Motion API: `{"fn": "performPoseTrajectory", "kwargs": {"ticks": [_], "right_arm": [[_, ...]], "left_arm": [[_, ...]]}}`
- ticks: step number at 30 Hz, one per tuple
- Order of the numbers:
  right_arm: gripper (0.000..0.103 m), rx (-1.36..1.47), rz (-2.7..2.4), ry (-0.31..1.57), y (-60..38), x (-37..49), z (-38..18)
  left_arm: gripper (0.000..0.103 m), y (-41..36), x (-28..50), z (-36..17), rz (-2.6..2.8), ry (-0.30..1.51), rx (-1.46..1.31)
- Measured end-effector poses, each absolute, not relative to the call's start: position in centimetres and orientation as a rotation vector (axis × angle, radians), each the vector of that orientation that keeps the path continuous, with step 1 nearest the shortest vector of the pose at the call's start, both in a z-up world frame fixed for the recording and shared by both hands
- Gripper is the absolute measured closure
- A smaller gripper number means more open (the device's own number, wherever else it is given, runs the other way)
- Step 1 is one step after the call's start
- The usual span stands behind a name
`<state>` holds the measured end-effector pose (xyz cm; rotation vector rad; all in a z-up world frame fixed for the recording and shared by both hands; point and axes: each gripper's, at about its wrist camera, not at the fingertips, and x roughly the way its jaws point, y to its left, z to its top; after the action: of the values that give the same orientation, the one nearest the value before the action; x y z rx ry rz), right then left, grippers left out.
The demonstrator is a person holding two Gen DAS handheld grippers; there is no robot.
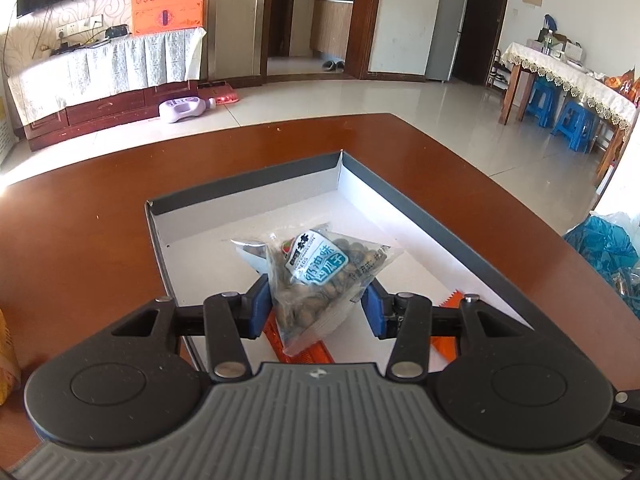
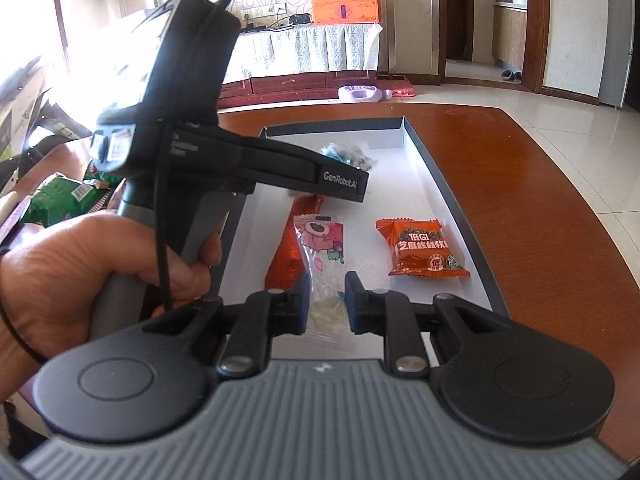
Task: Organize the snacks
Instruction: 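Lower the nut bag into the box and open the left tool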
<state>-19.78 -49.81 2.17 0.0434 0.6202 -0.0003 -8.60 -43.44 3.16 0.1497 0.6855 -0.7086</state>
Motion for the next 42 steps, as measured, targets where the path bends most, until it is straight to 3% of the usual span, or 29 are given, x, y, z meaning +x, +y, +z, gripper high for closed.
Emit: {"fn": "performPoseTrajectory", "kwargs": {"ticks": [4,6,36,37,42], "right_arm": [[0.081,0.042,-0.002,0.624,-49.7,-19.6,2.0],[0.081,0.043,-0.003,0.625,-49.7,-19.5,2.0],[0.079,0.073,-0.017,0.646,-49.7,-18.4,1.2],[0.078,0.072,-0.021,0.646,-49.8,-18.4,1.2],[0.049,0.088,-0.017,0.614,-49.9,-18.7,1.4]], "left_arm": [[0.044,-43.2,-8.6,2.7,-0.711,0.694,0.149],[0.030,-43.0,-8.7,2.9,-0.716,0.683,0.150],[0.023,-39.5,-11.9,3.1,-0.733,0.650,0.181],[0.023,-39.4,-11.8,3.1,-0.734,0.647,0.185],[0.023,-38.9,-12.4,3.3,-0.740,0.640,0.185]]}}
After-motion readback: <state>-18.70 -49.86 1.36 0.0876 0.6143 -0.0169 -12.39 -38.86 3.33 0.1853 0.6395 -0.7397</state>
